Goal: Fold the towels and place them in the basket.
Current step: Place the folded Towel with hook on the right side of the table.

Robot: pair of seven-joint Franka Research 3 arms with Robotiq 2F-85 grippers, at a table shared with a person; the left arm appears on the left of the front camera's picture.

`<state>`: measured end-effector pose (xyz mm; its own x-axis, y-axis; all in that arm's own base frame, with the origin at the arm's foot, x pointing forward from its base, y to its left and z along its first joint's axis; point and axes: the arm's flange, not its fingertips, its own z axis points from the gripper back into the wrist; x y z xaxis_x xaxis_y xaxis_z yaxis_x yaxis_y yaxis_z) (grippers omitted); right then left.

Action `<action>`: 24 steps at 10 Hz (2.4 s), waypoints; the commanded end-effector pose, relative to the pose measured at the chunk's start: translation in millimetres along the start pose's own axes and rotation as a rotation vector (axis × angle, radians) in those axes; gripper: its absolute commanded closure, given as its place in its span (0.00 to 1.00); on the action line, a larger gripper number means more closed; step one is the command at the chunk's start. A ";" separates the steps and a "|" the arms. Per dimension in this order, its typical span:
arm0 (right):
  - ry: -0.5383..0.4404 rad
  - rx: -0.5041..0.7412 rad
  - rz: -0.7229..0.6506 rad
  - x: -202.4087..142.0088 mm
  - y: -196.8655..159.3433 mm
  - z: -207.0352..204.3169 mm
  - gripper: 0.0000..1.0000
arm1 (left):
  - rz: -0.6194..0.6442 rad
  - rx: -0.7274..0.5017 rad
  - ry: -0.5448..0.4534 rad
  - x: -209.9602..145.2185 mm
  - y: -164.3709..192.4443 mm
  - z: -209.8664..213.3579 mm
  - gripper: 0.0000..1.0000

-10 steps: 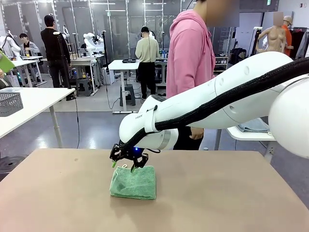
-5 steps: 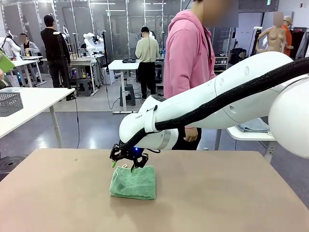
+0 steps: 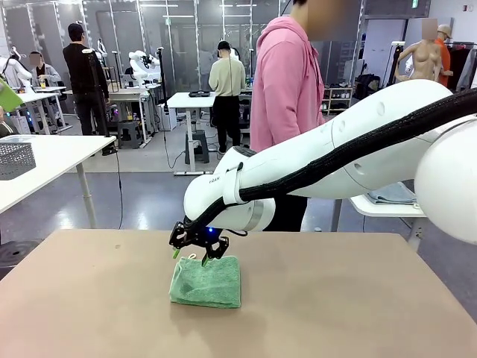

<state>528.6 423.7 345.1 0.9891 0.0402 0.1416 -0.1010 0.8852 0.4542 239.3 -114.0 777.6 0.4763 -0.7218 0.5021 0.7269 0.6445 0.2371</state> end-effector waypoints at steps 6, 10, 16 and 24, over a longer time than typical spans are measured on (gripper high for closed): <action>-0.167 0.357 0.028 -96.0 -130.0 117.5 0.16 | 0.003 0.017 0.005 -1.9 -0.2 0.8 0.00; -0.186 0.463 -0.002 -96.7 -184.7 84.5 0.16 | 0.003 0.017 0.005 -1.9 -0.2 0.8 0.00; -0.164 0.479 -0.088 -64.7 -197.8 25.8 0.16 | 0.003 0.017 0.005 -1.9 -0.2 0.8 0.00; -0.129 0.443 -0.150 -43.8 -176.4 -7.4 0.16 | 0.003 0.017 0.005 -1.9 -0.2 0.8 0.00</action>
<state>498.0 263.7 251.7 0.9808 -0.1220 0.1524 -0.0523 0.5880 0.8072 239.2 -113.7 777.9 0.4756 -0.7217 0.5030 0.7272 0.6443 0.2368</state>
